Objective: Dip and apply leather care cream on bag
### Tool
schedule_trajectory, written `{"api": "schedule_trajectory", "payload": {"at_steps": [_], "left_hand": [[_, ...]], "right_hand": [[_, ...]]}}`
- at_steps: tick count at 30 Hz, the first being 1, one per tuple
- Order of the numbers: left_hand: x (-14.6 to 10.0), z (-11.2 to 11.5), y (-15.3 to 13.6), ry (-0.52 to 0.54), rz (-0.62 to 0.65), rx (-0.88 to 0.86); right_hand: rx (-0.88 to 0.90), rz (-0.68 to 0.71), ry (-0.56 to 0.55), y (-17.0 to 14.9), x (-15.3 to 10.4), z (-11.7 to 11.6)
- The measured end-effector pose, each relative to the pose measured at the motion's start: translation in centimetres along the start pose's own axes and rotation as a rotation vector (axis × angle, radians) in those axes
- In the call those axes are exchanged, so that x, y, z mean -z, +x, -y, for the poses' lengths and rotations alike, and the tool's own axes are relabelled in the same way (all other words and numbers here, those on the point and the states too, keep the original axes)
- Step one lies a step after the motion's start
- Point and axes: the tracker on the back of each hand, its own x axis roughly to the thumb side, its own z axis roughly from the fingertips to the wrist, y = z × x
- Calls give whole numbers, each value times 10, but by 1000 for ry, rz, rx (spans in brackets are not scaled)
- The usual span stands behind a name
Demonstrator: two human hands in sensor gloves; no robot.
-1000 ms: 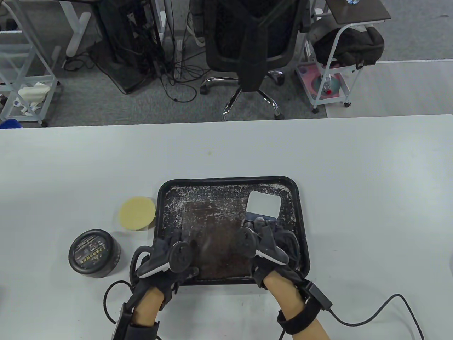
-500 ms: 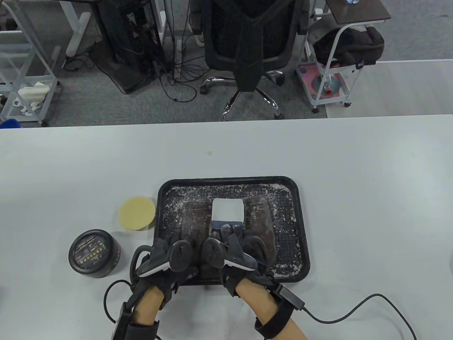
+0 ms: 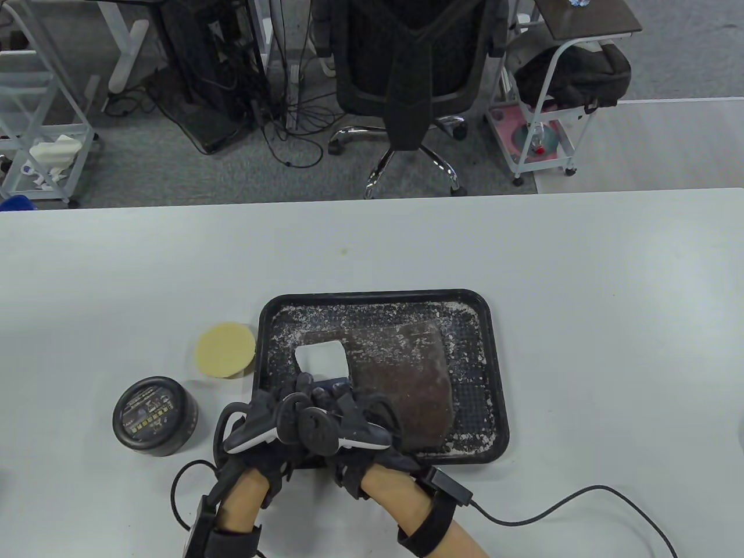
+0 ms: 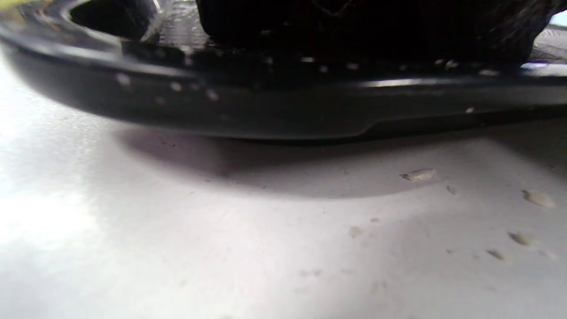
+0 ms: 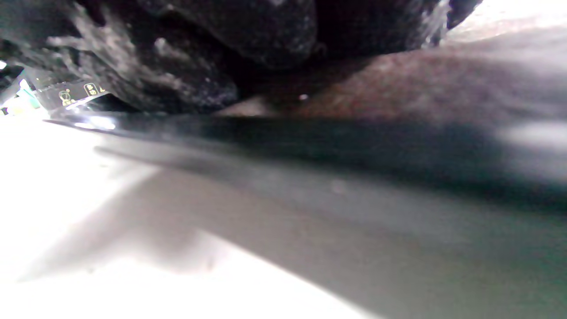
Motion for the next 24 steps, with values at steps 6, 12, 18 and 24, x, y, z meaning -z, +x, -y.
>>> {"api": "schedule_trajectory", "payload": {"at_steps": [6, 12, 18, 24], "left_hand": [[0, -1, 2, -12, -23, 24], [0, -1, 2, -16, -24, 17], [0, -1, 0, -25, -27, 6], [0, -1, 0, -23, -26, 2]], "right_hand": [[29, -34, 27, -18, -7, 5], [39, -87, 46, -45, -24, 11], [31, -169, 38, -80, -46, 19], [64, -230, 8, -111, -71, 24]]}}
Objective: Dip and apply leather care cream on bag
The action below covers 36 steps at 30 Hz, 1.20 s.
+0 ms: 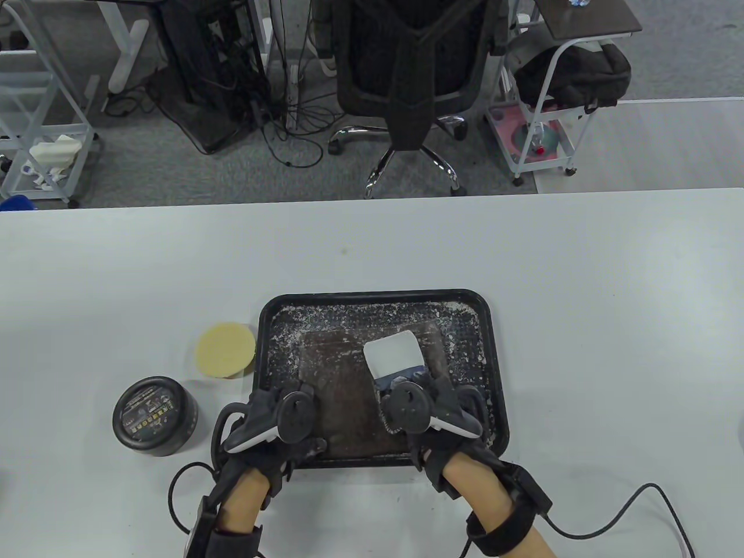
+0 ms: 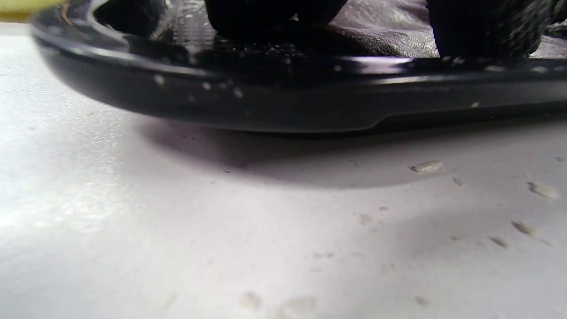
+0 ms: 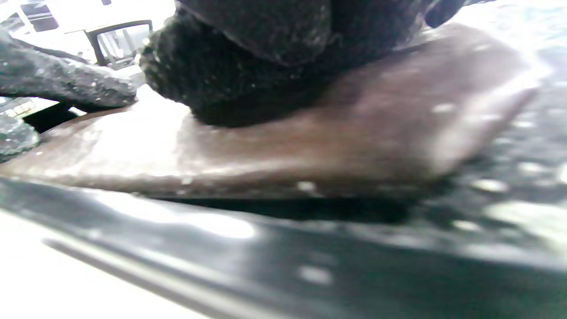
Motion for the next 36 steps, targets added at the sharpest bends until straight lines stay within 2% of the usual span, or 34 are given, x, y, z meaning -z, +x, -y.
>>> {"api": "schedule_trajectory", "payload": {"at_steps": [11, 16, 19, 23, 36], "left_hand": [[0, 0, -2, 2, 10, -14], [0, 0, -4, 1, 19, -29], [0, 0, -6, 1, 28, -60], [1, -1, -10, 56, 28, -149], [1, 0, -13, 90, 29, -195]], "right_hand": [[117, -90, -16, -53, -24, 9], [104, -110, -25, -60, -30, 10], [81, -69, -51, -52, -29, 8], [24, -10, -77, -32, -24, 3], [-60, 143, -53, 41, -2, -16]]}}
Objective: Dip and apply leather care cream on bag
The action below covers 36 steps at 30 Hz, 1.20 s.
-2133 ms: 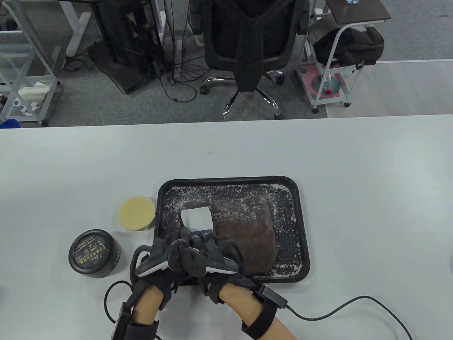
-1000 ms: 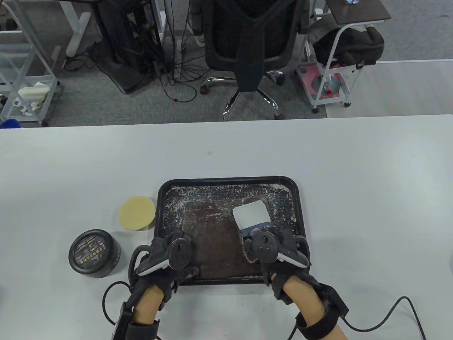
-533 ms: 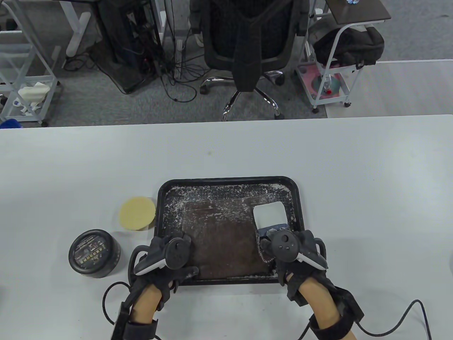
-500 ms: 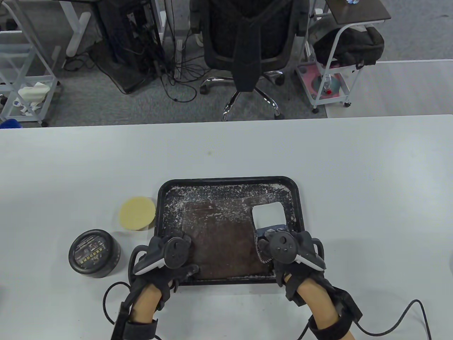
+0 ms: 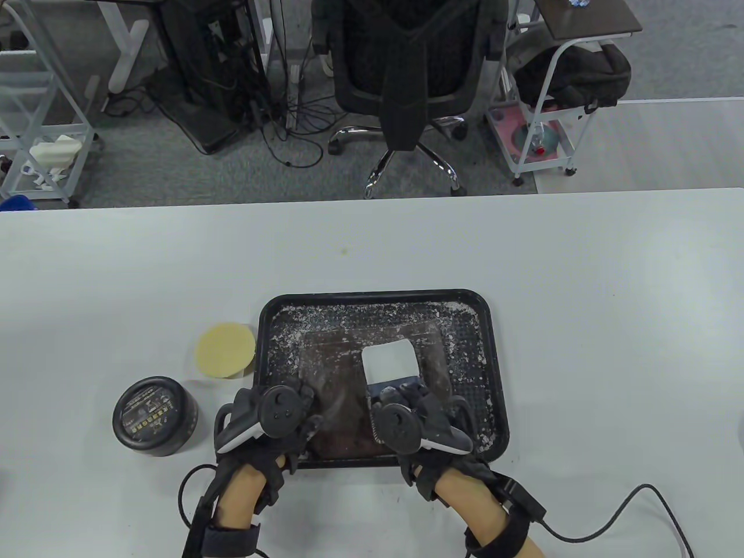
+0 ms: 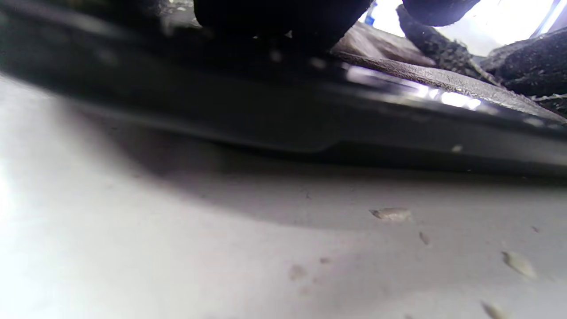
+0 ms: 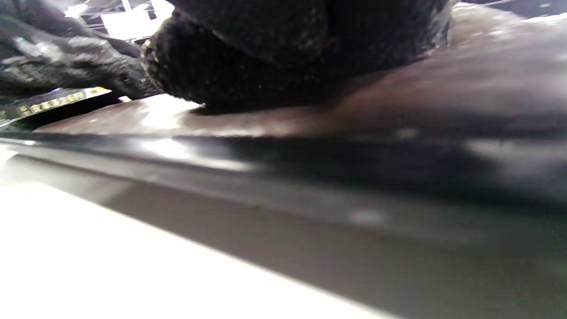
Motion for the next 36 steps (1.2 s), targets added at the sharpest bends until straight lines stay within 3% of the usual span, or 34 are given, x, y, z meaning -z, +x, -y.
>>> {"api": "schedule_trajectory", "payload": {"at_steps": [20, 36], "left_hand": [[-1, 1, -9, 51, 13, -122], [0, 1, -8, 40, -5, -115]], "right_hand": [[42, 109, -10, 78, 30, -17], [125, 287, 74, 67, 10, -21]]}}
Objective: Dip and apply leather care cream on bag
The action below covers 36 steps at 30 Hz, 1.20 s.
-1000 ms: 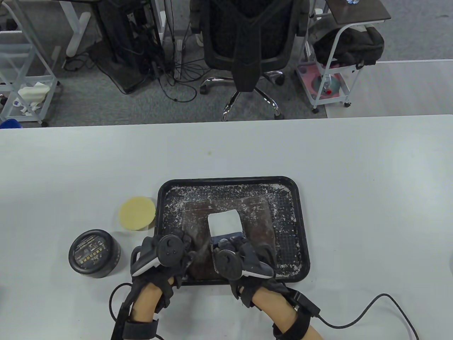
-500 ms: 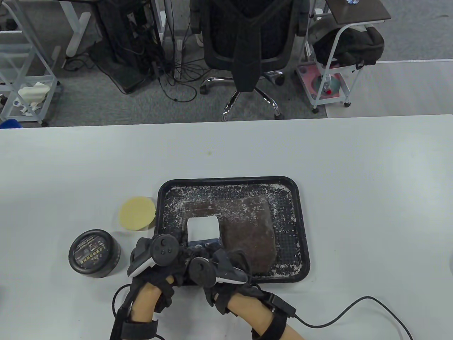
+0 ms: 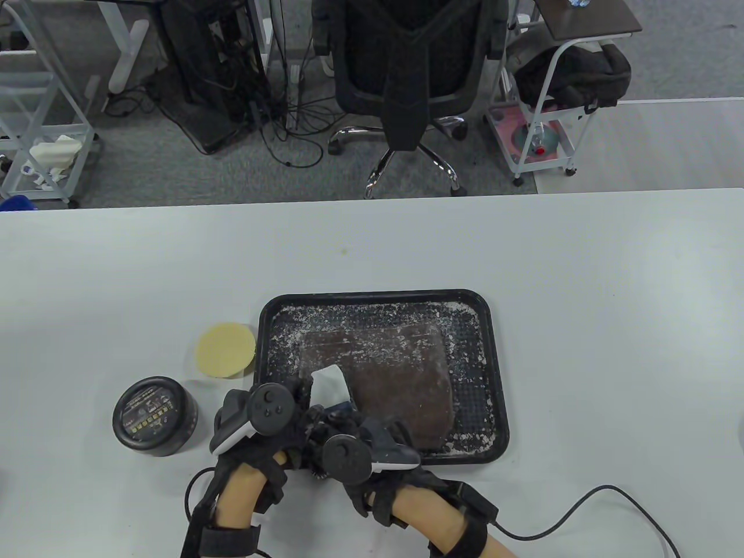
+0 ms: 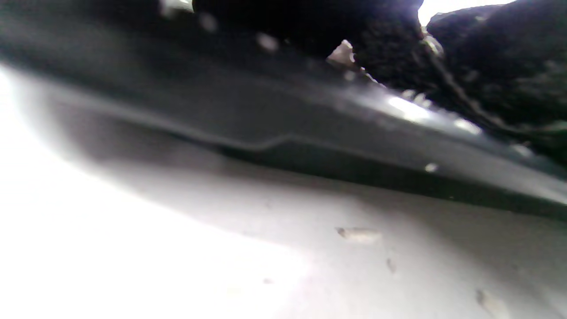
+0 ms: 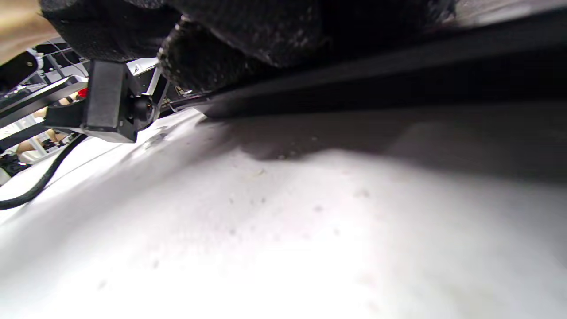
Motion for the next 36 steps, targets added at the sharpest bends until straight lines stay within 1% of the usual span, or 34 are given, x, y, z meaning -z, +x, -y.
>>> {"api": "schedule_trajectory", "payload": {"at_steps": [4, 9, 21, 32, 36], "left_hand": [[0, 0, 1, -3, -4, 19], [1, 0, 2, -18, -10, 35], [4, 1, 9, -69, -23, 138], [5, 0, 10, -78, -26, 156], [5, 0, 11, -88, -27, 167]], "right_hand": [[39, 7, 30, -10, -8, 3], [62, -18, 54, -25, -20, 8], [102, -87, 45, -63, -59, 17], [134, -121, 19, -94, -97, 25], [113, -111, -6, -103, -109, 28]]}}
